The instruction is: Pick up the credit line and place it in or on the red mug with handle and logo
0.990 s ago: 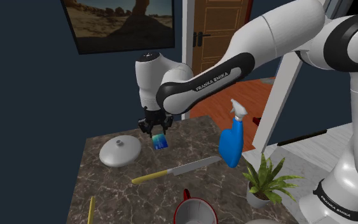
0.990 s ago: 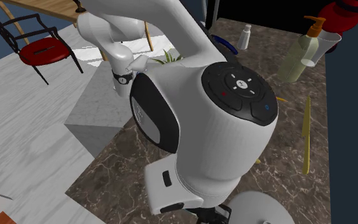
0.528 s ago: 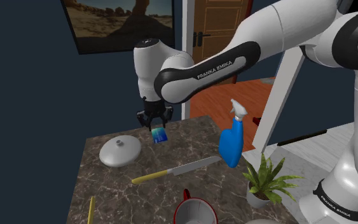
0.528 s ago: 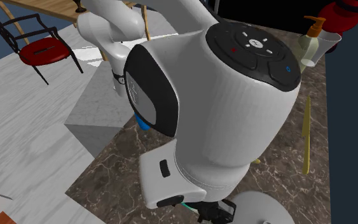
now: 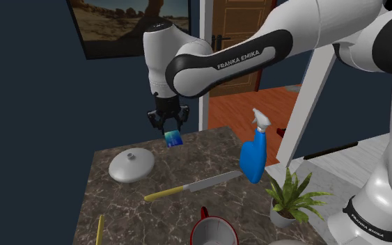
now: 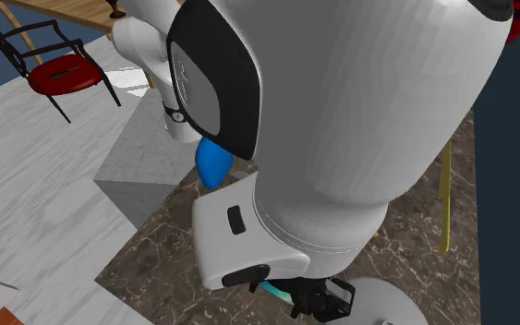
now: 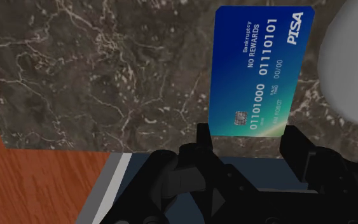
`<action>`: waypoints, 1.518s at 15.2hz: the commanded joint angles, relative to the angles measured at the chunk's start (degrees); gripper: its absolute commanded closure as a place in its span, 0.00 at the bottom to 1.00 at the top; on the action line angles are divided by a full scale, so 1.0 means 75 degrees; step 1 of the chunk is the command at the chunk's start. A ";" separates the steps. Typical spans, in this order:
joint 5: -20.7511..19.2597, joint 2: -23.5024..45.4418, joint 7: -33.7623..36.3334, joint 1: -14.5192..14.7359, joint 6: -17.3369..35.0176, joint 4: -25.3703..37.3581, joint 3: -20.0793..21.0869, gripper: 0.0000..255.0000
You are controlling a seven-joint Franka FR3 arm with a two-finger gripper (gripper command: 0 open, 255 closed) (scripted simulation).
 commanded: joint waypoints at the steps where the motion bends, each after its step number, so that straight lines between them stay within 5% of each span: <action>1: 0.0039 -0.0049 -0.0045 0.0000 -0.0169 0.0126 0.0016 1.00; 12: 0.0159 -0.0149 -0.0249 0.0073 -0.1164 0.1055 0.0073 1.00; 23: 0.1037 -0.2293 0.0848 0.0378 -0.0666 -0.1525 0.0721 1.00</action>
